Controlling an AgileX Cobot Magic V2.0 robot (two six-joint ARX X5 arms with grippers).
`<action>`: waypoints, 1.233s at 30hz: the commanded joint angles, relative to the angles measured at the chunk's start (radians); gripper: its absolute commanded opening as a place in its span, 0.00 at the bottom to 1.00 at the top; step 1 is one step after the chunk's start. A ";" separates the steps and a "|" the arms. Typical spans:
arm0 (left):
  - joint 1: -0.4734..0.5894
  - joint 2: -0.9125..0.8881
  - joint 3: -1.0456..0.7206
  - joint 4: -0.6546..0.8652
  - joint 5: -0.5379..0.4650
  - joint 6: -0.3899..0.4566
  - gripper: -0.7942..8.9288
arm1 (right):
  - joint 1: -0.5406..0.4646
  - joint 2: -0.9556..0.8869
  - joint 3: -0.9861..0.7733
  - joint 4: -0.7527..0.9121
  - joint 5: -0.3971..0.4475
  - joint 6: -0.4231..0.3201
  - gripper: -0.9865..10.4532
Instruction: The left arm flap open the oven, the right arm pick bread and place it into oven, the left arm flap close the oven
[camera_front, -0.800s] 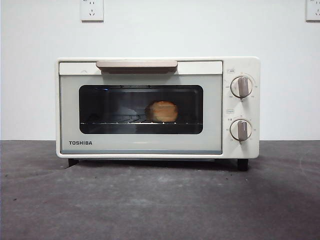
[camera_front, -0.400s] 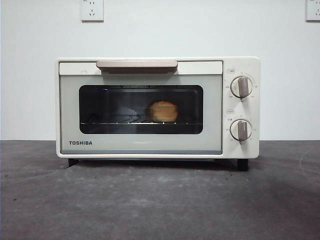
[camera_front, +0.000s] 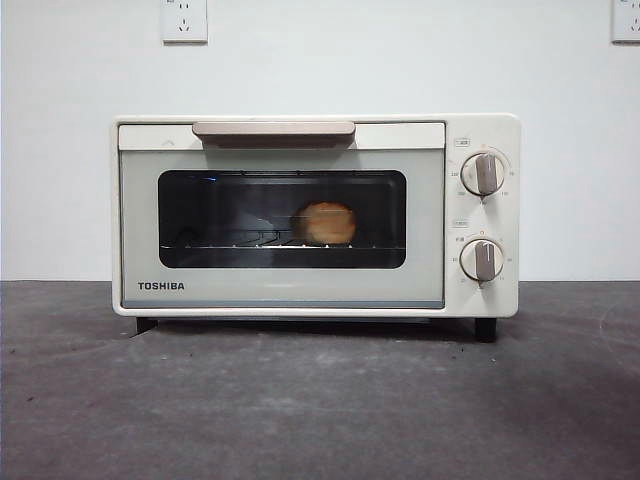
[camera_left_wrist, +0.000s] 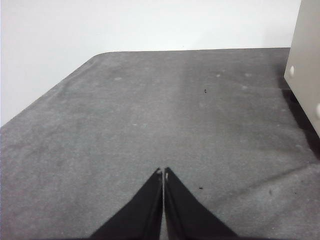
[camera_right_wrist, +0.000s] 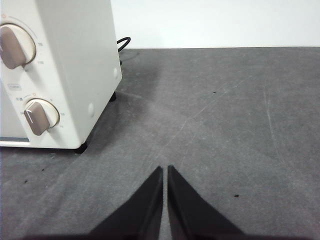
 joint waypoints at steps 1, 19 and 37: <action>0.002 -0.002 -0.018 -0.006 0.000 -0.010 0.09 | -0.001 -0.003 -0.006 0.000 -0.002 0.006 0.09; 0.002 -0.002 -0.018 -0.006 0.000 -0.010 0.09 | -0.001 -0.003 -0.005 0.013 -0.002 0.006 0.09; 0.002 -0.002 -0.018 -0.006 0.000 -0.010 0.09 | -0.001 -0.003 -0.005 0.013 -0.002 0.006 0.09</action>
